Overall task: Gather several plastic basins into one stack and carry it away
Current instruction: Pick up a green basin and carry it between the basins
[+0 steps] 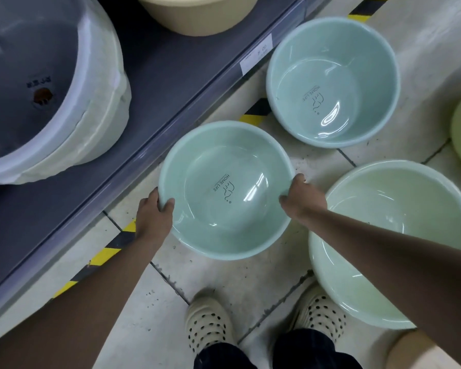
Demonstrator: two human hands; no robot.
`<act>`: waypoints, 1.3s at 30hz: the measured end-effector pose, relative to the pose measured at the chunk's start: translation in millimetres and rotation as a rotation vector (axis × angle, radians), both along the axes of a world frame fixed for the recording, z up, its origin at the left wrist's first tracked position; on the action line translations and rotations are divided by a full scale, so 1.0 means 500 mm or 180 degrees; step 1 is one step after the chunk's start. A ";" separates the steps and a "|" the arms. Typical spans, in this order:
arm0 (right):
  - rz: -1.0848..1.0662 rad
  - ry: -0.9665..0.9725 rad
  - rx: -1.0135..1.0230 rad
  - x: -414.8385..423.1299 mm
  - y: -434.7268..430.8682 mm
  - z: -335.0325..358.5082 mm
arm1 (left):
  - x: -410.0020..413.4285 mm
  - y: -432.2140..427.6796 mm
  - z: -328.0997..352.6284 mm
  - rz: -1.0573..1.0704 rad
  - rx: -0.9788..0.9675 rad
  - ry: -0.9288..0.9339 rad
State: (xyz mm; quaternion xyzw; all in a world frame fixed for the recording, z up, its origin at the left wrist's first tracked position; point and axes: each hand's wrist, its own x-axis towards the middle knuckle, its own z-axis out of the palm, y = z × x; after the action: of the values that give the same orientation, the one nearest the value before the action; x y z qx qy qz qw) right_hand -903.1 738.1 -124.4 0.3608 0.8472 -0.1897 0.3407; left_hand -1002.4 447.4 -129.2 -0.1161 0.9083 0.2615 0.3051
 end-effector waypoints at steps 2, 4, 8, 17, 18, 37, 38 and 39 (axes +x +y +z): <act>-0.0682 0.0091 -0.0494 0.004 -0.001 -0.010 | -0.006 0.003 -0.004 0.0063 0.0019 -0.0119; -0.1123 0.0352 -0.0841 0.014 0.005 -0.017 | -0.015 0.008 -0.003 0.0067 -0.0027 -0.0207; -0.1469 0.0663 -0.1142 0.042 0.011 0.012 | -0.021 0.018 0.035 0.0057 -0.0012 -0.0238; -0.1899 0.0935 -0.1226 0.083 0.105 0.209 | -0.046 0.125 0.237 -0.0106 0.0430 0.0043; -0.1960 0.0973 -0.1226 0.081 0.128 0.238 | -0.055 0.153 0.264 -0.0168 0.0456 0.0081; -0.3412 0.1577 -0.1042 -0.024 0.498 0.342 | -0.232 0.609 0.357 -0.0787 0.0780 0.0323; -0.3507 0.1591 -0.1000 -0.034 0.505 0.320 | -0.242 0.617 0.330 -0.0825 0.0755 0.0300; -0.3558 0.1615 -0.0985 -0.042 0.511 0.293 | -0.252 0.622 0.300 -0.0879 0.0722 0.0269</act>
State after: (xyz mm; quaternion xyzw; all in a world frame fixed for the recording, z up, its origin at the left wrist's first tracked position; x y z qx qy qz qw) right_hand -924.1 993.5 22.2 0.6391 0.5480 -0.5389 0.0269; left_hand -1128.4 758.4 20.6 0.0559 0.8923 0.3226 0.3108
